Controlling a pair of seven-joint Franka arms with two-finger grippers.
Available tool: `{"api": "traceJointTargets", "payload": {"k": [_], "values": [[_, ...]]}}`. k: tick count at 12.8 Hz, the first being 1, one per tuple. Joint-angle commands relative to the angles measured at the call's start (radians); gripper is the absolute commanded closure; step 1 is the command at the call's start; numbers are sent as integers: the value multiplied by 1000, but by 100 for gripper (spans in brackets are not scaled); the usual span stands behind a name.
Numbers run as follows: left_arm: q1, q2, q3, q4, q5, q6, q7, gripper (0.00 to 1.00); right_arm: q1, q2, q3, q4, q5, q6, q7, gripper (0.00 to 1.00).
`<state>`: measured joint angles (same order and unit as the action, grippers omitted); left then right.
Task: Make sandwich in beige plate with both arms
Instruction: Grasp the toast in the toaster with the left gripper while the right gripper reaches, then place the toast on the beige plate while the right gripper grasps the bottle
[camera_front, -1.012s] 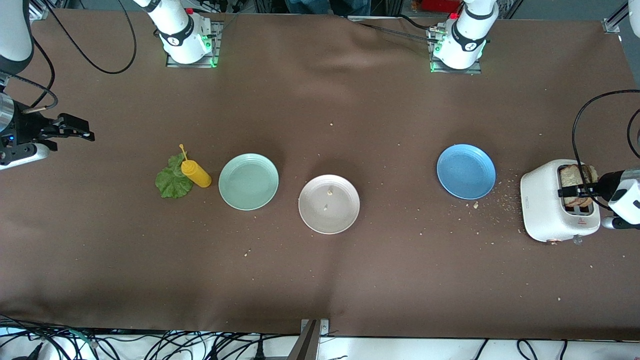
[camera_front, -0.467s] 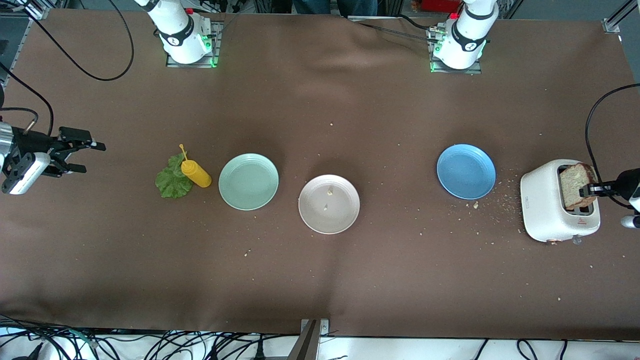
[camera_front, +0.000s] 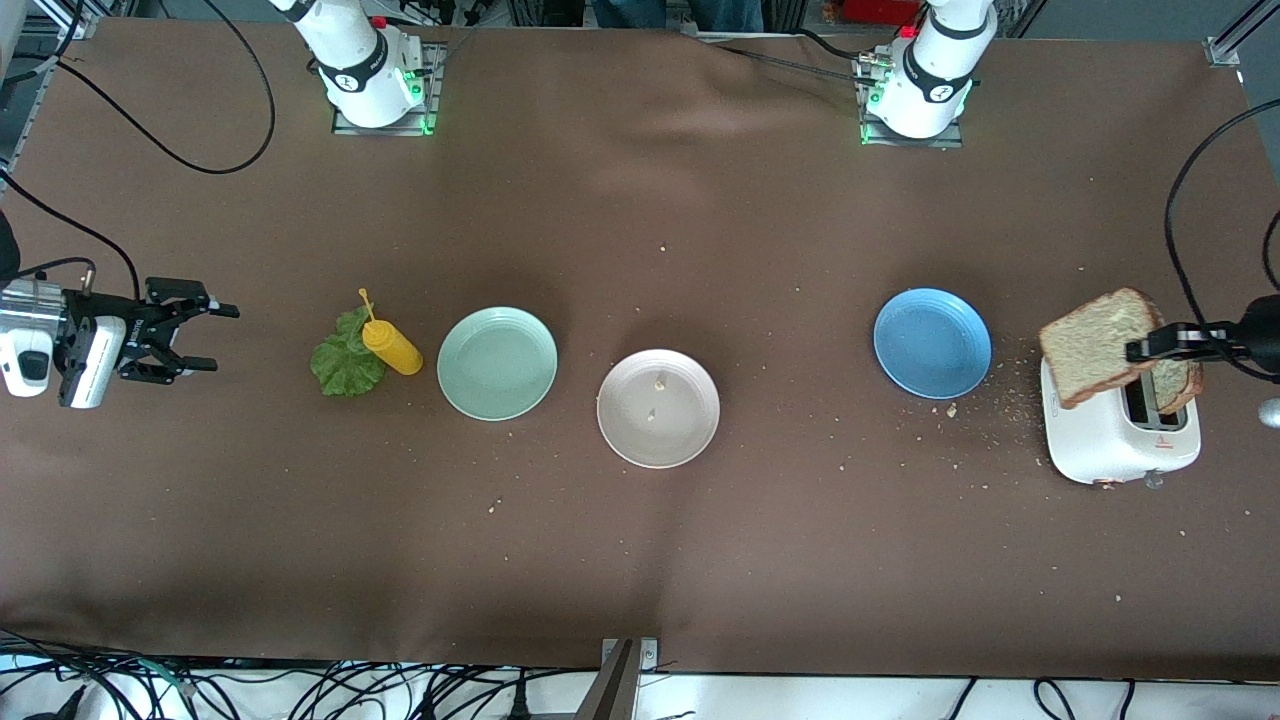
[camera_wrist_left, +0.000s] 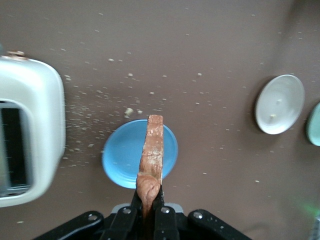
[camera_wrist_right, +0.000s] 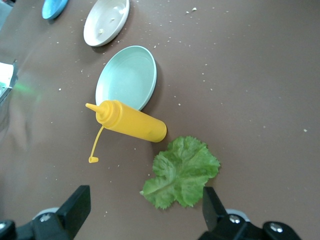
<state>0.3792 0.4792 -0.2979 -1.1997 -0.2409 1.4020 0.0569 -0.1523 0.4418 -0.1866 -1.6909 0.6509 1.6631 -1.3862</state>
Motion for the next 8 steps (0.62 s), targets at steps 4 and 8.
{"api": "traceJointTargets", "payload": {"k": [4, 8], "values": [[-316, 194, -40, -3, -296, 225, -284, 100, -27, 142, 6, 7, 214, -49, -359, 2], [-501, 294, -37, -9, -328, 480, -293, 100, -29, 218, 7, 8, 305, -124, -529, 5]]}}
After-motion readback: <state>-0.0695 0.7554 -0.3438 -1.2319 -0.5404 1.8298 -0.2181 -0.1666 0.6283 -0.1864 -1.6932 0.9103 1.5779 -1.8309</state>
